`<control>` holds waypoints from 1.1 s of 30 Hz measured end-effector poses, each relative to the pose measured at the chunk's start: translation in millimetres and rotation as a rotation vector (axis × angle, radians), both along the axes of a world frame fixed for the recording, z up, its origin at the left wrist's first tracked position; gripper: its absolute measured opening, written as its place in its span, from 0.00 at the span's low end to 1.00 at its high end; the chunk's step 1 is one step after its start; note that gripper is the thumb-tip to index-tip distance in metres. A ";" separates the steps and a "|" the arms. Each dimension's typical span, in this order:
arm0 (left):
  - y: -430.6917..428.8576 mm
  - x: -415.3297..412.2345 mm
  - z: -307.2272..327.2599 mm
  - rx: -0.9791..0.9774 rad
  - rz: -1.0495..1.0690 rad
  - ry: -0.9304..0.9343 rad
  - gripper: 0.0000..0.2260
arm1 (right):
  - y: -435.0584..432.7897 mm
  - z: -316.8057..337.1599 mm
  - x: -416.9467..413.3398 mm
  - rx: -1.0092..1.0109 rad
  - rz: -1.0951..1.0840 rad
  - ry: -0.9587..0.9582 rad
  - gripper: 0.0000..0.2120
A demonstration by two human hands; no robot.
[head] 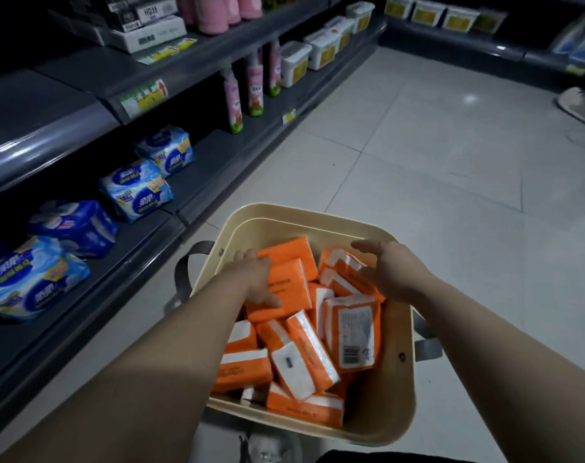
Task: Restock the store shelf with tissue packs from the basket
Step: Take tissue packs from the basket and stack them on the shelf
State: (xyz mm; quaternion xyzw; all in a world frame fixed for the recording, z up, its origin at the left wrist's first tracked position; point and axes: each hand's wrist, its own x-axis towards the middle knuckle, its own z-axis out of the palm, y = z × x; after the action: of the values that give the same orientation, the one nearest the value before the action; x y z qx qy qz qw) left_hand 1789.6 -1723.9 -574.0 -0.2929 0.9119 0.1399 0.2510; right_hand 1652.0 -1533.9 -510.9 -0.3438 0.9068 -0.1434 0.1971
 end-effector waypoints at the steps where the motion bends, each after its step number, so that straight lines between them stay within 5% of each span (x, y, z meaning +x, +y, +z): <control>1: -0.1 0.8 1.6 -0.015 -0.002 0.026 0.40 | 0.2 -0.6 -0.6 -0.004 -0.002 -0.008 0.21; 6: -3.2 13.6 12.3 0.085 0.112 0.346 0.25 | 7.8 1.5 -2.3 0.004 -0.023 0.011 0.23; 18: -5.5 58.0 62.3 0.064 0.247 0.584 0.27 | -26.0 -37.3 2.3 0.076 0.009 -0.028 0.34; 23: -13.0 64.0 65.4 0.037 0.247 0.611 0.30 | -39.2 -42.6 3.0 0.107 0.033 0.093 0.22; 28: -19.8 72.5 73.4 0.016 0.278 0.632 0.27 | -37.6 -12.2 1.8 -0.103 -0.073 0.167 0.19; 33: -26.8 95.8 97.6 -0.068 0.287 0.683 0.24 | -45.5 20.6 15.6 -0.285 0.063 0.100 0.14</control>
State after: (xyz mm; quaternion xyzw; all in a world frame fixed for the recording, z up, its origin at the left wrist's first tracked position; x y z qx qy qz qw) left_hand 1885.5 -1750.7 -476.4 -0.3624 0.8970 0.2328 -0.0997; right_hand 1667.6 -1579.4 -490.3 -0.4032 0.8749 -0.2470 0.1052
